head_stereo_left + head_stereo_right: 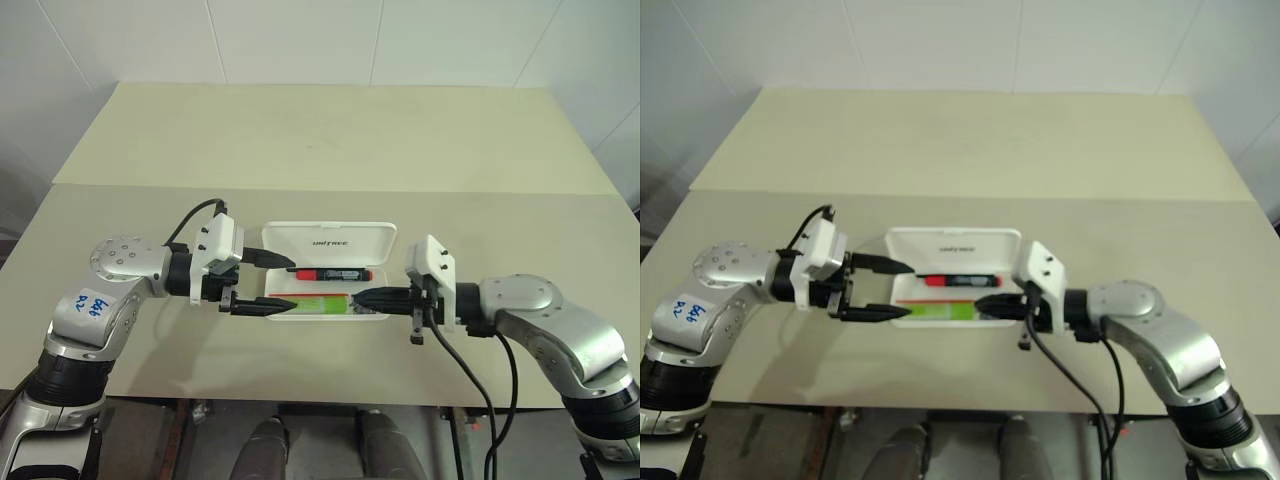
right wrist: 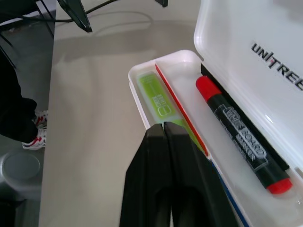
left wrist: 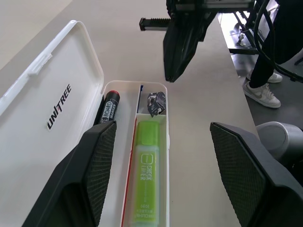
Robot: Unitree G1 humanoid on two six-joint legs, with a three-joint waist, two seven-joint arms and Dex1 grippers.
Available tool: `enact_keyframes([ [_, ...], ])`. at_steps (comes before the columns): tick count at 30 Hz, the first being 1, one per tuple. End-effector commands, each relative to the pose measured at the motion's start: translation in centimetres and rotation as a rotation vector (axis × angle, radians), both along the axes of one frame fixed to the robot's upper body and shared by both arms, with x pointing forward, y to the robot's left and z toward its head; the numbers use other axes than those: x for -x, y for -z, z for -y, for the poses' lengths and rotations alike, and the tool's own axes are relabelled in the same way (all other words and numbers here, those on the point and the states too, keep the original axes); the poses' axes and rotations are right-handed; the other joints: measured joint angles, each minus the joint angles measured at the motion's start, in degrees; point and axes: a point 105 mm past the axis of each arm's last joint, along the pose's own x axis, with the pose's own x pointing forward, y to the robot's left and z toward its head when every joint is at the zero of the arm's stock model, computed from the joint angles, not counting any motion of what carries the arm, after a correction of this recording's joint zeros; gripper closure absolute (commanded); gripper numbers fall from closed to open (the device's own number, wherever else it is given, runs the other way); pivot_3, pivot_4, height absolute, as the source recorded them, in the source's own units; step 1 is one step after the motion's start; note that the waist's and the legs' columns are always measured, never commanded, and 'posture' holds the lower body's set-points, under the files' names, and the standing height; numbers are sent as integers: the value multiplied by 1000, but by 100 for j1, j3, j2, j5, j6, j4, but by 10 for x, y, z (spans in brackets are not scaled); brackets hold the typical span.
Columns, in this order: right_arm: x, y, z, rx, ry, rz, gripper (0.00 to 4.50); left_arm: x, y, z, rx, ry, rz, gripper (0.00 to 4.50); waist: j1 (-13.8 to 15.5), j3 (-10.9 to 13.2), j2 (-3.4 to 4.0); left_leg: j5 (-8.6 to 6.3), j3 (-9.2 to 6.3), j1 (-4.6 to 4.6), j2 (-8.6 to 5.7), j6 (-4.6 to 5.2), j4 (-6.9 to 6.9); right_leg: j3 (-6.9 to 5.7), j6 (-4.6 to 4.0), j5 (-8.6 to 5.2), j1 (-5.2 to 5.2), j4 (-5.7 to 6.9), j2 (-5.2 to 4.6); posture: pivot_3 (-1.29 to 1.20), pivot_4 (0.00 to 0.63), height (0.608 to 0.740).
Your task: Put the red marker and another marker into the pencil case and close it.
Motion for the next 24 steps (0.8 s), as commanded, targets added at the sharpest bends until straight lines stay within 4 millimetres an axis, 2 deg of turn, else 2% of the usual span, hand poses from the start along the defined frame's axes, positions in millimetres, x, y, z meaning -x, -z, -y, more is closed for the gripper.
enact_keyframes([
  [1,0,-6,-9,-7,-15,51,4450,5,-4,5,-25,46,32,1081,5,0,0,0,0,0,0,0,0,0,0,0,0,0,0,0,150,740],
  [5,0,-2,-15,5,-18,54,4450,6,3,6,-61,68,39,1081,5,0,0,0,0,-1,-1,0,0,0,0,0,0,-2,-1,0,150,740],
  [11,2,4,-19,13,-26,34,4450,6,3,12,-52,79,40,1081,1,0,0,0,0,0,0,0,-1,0,0,0,0,-1,0,0,150,740],
  [16,3,21,-12,58,-5,-20,4450,5,2,12,-48,78,42,1081,5,0,0,0,0,0,-1,0,-1,0,0,0,0,-1,0,0,150,740],
  [24,-2,31,-6,87,23,-45,4450,4,-2,13,-45,78,49,1081,2,0,0,0,0,1,-1,0,0,1,0,0,0,2,1,0,150,740],
])
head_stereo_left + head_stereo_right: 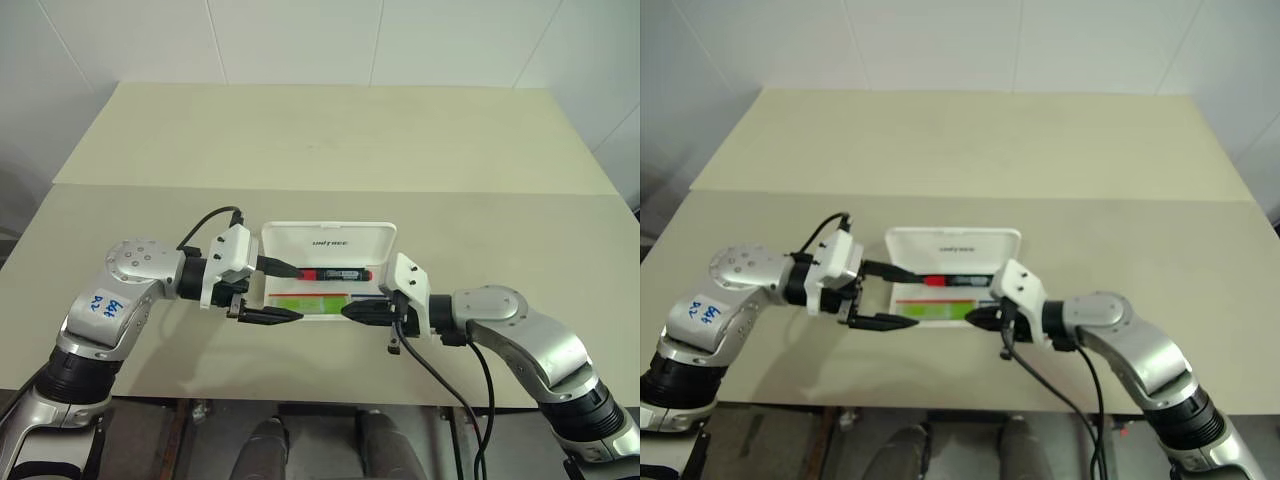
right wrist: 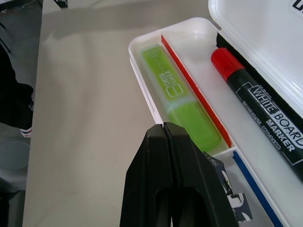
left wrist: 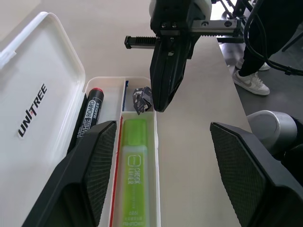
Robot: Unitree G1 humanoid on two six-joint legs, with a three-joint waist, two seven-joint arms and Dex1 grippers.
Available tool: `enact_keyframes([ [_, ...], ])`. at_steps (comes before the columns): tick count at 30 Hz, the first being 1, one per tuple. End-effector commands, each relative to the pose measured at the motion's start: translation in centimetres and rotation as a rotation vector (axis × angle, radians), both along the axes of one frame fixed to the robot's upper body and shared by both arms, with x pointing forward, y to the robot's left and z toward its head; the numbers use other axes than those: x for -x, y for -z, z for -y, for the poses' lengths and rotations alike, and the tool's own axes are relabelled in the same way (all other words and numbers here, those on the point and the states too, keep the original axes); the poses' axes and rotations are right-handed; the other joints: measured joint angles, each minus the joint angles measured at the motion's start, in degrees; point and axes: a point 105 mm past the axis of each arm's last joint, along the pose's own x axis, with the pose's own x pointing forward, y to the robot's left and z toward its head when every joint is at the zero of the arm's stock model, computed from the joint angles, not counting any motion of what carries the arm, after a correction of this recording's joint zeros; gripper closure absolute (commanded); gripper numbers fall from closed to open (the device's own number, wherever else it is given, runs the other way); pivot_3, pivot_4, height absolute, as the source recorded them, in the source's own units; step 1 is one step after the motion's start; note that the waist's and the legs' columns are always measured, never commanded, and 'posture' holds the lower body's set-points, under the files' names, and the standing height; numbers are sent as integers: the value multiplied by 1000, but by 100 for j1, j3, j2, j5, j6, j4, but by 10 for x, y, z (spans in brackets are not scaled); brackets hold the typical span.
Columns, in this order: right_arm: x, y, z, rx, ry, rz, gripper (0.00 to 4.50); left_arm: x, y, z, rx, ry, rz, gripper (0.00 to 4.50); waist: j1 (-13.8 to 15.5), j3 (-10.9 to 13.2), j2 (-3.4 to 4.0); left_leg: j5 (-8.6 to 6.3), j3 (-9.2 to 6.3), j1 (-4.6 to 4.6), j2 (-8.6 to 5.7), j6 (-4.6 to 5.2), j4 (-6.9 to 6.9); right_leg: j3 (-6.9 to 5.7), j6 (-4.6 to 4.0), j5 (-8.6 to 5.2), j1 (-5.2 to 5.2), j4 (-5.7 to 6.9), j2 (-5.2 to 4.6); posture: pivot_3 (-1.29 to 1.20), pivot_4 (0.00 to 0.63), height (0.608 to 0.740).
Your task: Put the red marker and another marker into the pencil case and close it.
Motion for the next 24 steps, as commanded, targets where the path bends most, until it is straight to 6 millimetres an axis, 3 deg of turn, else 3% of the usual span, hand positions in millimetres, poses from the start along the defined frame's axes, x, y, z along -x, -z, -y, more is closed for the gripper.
enact_keyframes([
  [1,0,1,2,5,-4,3,4450,2,-8,3,7,18,38,1081,-1,0,0,0,0,0,0,0,0,0,0,0,0,0,0,0,150,740],
  [10,-7,10,9,23,37,-7,4450,2,-9,4,12,20,38,1081,1,0,0,0,0,0,0,0,0,0,0,0,0,0,0,0,150,740],
  [18,-13,6,21,24,71,-8,4450,2,-9,5,16,22,37,1081,2,0,0,0,0,0,0,0,0,0,0,0,0,-1,0,0,150,740],
  [24,-3,-6,24,-42,46,-48,4450,3,-9,6,18,23,37,1081,0,0,0,0,0,-1,0,0,0,0,0,0,0,-1,0,0,150,740],
])
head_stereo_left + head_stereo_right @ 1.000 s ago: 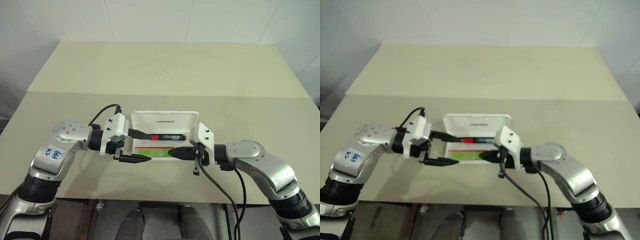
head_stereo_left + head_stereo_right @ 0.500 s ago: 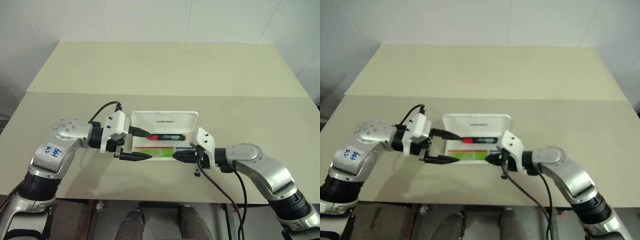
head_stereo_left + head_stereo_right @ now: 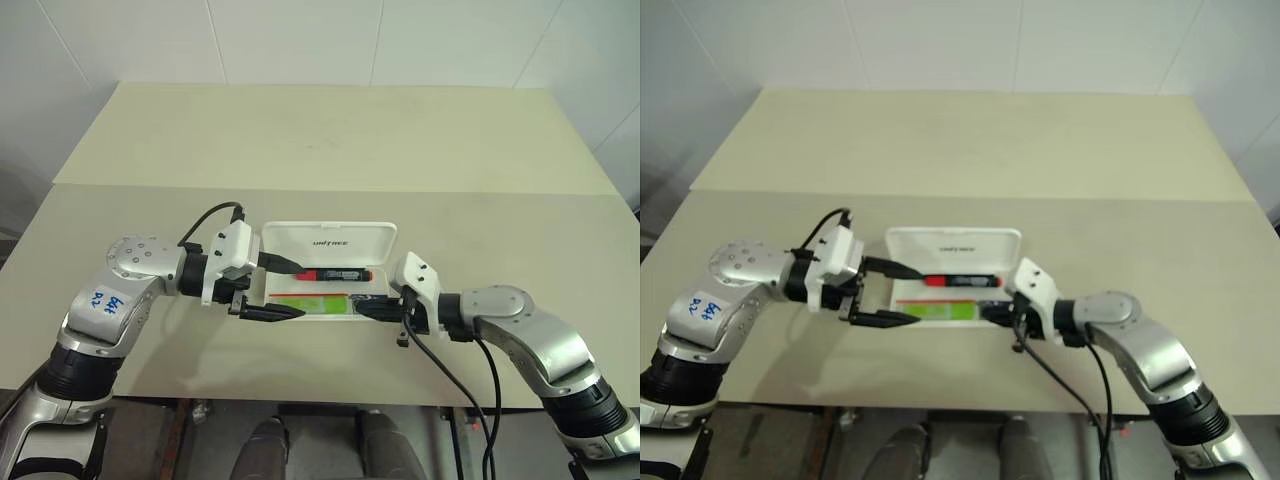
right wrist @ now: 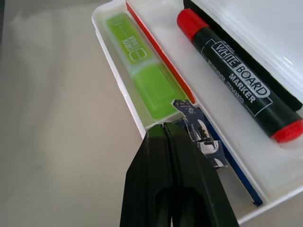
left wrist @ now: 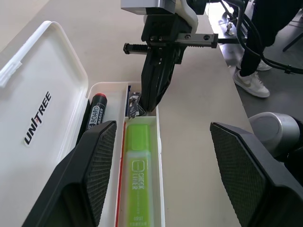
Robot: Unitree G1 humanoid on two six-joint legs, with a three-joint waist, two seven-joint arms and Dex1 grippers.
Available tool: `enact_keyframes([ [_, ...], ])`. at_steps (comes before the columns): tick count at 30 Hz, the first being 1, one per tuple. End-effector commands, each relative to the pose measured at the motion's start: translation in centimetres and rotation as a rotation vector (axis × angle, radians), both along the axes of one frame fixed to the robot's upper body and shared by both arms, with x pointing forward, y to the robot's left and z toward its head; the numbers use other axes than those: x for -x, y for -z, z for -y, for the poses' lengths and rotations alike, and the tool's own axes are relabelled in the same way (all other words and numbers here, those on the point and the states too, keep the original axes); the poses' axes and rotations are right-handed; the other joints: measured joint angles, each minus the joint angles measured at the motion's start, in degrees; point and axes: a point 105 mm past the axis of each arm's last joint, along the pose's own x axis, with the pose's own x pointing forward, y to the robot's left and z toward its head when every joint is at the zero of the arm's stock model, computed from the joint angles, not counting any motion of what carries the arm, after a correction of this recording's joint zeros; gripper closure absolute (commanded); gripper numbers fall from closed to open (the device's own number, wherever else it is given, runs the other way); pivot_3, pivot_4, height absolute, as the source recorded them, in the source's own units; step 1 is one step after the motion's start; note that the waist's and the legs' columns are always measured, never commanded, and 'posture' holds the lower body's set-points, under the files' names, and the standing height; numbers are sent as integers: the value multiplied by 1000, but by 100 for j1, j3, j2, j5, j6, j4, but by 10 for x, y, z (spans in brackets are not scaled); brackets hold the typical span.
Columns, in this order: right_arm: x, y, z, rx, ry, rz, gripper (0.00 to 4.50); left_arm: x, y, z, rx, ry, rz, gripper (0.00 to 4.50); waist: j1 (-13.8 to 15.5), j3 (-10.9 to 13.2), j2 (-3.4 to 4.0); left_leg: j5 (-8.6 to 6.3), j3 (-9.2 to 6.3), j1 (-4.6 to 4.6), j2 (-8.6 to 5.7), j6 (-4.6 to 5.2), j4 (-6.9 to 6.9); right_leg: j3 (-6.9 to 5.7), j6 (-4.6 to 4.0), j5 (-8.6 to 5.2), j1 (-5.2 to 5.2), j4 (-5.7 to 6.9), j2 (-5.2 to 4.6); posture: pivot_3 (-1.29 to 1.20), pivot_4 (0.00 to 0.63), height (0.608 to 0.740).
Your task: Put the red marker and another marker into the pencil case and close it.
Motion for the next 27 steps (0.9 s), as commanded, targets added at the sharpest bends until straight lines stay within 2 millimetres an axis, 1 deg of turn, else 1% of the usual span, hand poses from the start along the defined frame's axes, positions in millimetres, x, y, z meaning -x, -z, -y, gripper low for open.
enact_keyframes([
  [1,8,-16,2,-43,-37,12,4450,3,-7,4,11,20,32,1081,-1,0,0,0,0,0,0,0,0,0,0,0,0,0,0,0,150,740],
  [8,18,-19,4,-44,-80,-10,4450,3,-6,5,14,26,30,1081,0,0,0,0,0,0,0,0,0,0,0,0,0,1,0,0,150,740],
  [11,27,-26,6,-53,-117,-25,4450,4,-6,5,14,26,31,1081,3,0,0,0,1,0,0,0,0,0,0,0,0,-1,0,0,150,740],
  [15,34,-34,15,-46,-141,-39,4450,4,-6,4,13,26,29,1081,8,0,0,0,1,0,-1,0,1,0,1,0,1,-1,0,0,150,740],
  [22,26,-59,35,-25,-71,59,4450,2,-10,-2,19,10,30,1081,6,0,0,0,2,0,0,0,1,0,1,0,1,-1,0,0,150,740],
  [24,26,-68,36,-32,-77,116,4450,1,-11,-5,23,-3,29,1081,4,0,0,0,2,0,0,0,2,0,1,0,1,-2,0,0,150,740],
  [27,24,-74,35,-36,-62,150,4450,-1,-14,-9,33,-19,28,1081,2,0,0,0,3,0,0,0,1,0,1,0,1,-1,0,0,150,740],
])
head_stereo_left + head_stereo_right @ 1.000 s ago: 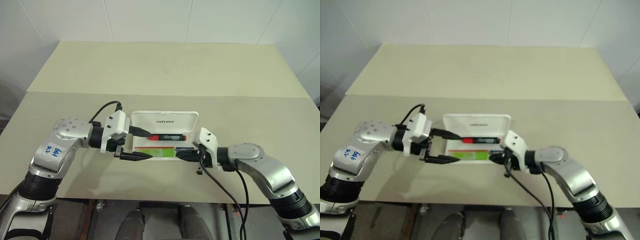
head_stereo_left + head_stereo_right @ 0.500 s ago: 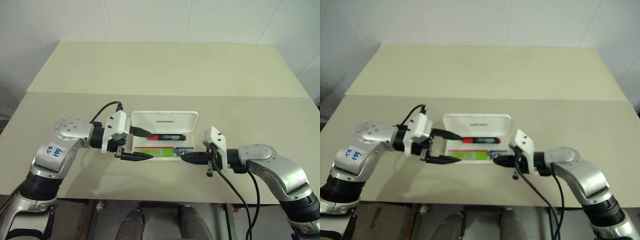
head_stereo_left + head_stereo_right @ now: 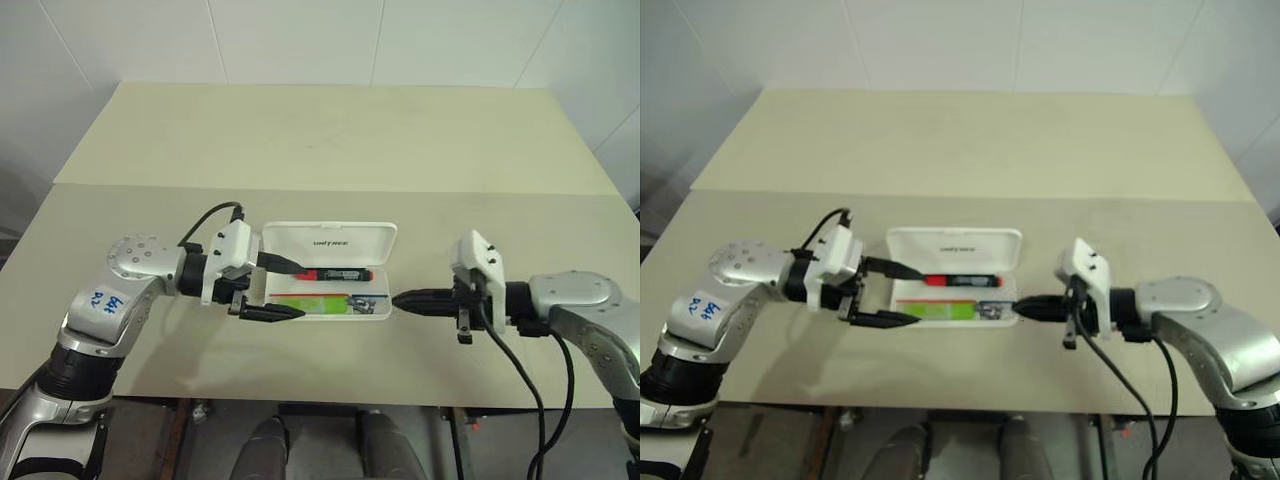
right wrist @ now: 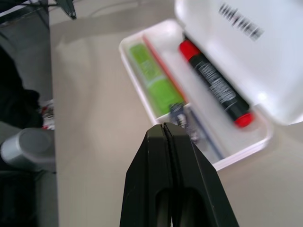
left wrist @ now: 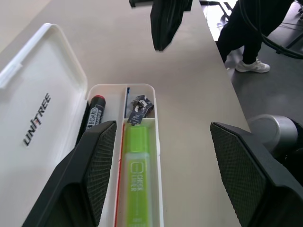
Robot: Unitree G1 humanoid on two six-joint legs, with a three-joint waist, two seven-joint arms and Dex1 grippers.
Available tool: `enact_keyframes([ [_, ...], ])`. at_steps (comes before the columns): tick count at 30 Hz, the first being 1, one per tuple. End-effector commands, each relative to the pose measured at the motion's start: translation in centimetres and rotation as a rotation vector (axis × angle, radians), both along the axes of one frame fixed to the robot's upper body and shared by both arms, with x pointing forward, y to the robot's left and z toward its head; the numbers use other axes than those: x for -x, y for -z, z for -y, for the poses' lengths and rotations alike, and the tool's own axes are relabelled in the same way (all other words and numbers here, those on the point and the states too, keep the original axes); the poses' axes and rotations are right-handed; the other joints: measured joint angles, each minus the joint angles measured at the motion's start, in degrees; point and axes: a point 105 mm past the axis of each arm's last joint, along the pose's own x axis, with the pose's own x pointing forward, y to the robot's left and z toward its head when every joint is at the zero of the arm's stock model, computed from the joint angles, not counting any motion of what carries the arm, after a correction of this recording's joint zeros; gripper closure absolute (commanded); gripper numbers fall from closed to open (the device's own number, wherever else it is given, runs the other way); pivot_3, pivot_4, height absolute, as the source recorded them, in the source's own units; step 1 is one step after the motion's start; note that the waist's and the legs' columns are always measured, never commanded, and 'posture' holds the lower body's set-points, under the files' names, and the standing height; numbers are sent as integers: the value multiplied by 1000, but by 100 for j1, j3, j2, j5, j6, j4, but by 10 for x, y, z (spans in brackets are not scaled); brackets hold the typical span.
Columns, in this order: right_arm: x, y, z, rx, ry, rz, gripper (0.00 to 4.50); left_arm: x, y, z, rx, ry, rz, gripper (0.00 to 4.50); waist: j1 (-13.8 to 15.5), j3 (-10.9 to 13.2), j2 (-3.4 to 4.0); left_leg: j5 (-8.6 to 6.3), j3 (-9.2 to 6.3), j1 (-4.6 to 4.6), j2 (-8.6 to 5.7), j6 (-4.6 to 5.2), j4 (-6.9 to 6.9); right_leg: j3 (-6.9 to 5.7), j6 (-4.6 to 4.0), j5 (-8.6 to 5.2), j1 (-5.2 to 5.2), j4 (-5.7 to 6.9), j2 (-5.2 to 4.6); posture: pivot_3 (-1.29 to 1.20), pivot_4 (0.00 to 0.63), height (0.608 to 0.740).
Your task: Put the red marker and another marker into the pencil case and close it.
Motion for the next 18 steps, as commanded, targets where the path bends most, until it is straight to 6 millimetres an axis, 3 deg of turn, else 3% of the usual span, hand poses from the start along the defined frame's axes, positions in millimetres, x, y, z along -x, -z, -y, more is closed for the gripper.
enact_keyframes([
  [1,2,-19,-5,-10,-16,114,4450,-2,-12,-6,29,-17,24,1081,1,0,0,0,0,0,0,0,0,0,0,0,0,0,0,0,150,740],
  [4,-8,-30,-5,-46,29,242,3881,-3,-15,-9,42,-33,22,1081,-2,0,0,0,0,0,0,0,0,0,0,0,0,0,0,0,150,740],
  [15,-2,-55,-12,-149,-13,261,9,-11,-27,-34,68,-124,31,1081,0,0,0,0,0,0,1,0,-1,1,0,0,0,-1,-1,0,150,740],
  [18,-2,-58,-14,-154,-22,278,9,-14,-31,-38,98,-150,38,1081,-1,0,0,0,0,0,1,0,-1,0,0,0,0,0,0,0,150,740],
])
